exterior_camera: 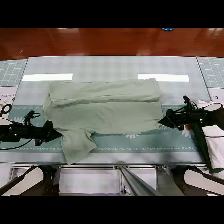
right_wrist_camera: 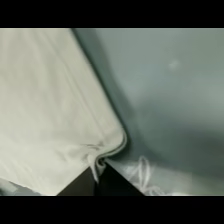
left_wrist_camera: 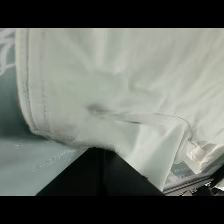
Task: Fold the shirts.
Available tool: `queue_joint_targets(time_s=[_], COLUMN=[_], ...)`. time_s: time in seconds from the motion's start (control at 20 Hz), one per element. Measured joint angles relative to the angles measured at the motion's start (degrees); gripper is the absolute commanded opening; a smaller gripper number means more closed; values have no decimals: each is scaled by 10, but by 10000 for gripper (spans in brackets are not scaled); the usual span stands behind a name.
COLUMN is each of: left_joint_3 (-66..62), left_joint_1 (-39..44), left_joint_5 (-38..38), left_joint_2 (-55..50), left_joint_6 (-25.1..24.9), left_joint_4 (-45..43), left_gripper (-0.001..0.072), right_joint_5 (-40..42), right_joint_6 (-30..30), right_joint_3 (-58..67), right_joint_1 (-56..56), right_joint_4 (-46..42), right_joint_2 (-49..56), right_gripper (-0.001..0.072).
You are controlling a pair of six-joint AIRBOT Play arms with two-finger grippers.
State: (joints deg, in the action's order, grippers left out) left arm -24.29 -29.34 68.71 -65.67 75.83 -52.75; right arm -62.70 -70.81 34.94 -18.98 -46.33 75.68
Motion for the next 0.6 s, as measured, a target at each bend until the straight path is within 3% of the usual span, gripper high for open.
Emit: queue_joint_targets(time_s=[0.3,0.6], left_joint_3=[-75,-190], left_joint_1=[0,1], left_joint_5=[14,14], left_joint_2=[-1,-45], left_joint_6=[-5,-6], left_joint_4=[21,83], left_gripper=[27,27], right_joint_5=[-48,-65], right_joint_6=[27,14], right_joint_3=[64,217], right_joint_1=[10,30], right_joint_4=[-3,-6], right_joint_2=[8,54], right_gripper=[18,18])
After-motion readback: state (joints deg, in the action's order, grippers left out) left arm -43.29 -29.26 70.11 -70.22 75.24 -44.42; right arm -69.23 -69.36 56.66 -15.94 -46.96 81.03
